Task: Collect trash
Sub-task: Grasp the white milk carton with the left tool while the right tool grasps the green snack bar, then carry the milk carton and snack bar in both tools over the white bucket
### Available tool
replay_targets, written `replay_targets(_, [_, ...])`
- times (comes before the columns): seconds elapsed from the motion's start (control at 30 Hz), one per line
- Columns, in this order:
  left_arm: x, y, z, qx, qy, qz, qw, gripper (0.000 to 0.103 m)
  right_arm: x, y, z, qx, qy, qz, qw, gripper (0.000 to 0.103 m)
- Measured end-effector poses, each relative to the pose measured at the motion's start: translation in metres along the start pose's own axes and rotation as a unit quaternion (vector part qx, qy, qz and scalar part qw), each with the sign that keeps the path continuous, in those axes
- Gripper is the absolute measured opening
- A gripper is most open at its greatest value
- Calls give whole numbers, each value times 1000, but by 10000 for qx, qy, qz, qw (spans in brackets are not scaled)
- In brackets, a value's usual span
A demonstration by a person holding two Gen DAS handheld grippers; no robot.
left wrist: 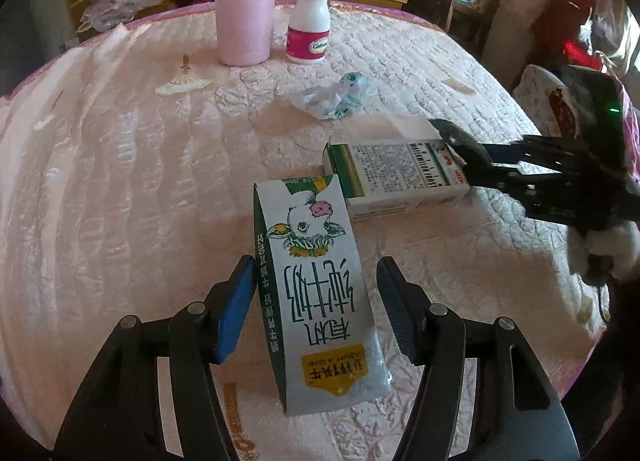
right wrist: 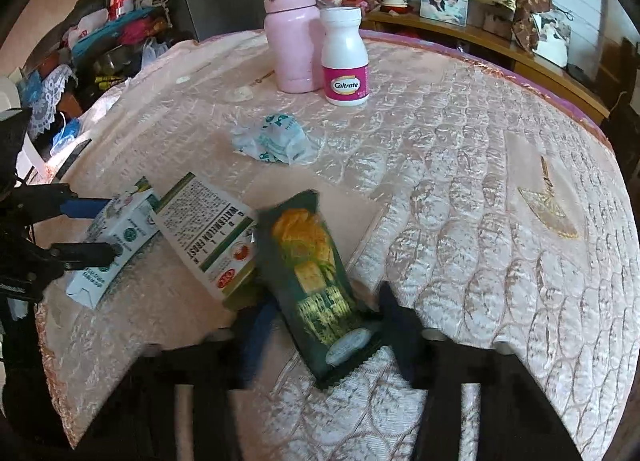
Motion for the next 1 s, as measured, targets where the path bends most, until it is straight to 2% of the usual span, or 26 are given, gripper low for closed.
replay_targets(0.03, [4,1,0,-48,8,49,10000,60,-5,2,0,72,-31,-37,10000,34])
replay_targets(0.13, [11,5,1,-189,102,135,9997,60,-15,11,0,217,-38,-77,9997,29])
replay_targets(0.33, [9,7,-2,-480,229,34,9986,57,-36,29,12,320,52,-123,9994,27])
replay_targets(0.53, [-4,17,-7,-553,205,-110,9982,54,-61,44,25,564,84,-244,9981,27])
replay_targets(0.67, [-20,23,-19,-480,233,-255,9983,54,-73,53,33,758,33,-298,9967,27])
replay_targets(1.0, [-37,24,-62,-194,258,-509,9982,54,-99,70,37,893,331,-439,9945,27])
Point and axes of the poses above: each gripper's, at about its wrist camera, not at the fingertips, and x roughly the way its jaws point, z to its left, y to its underside, the point moved 7 cm from there along x, roughly the way its jaws point, and after that the axes turned 5 degrees about y, right-handed, at the moved point
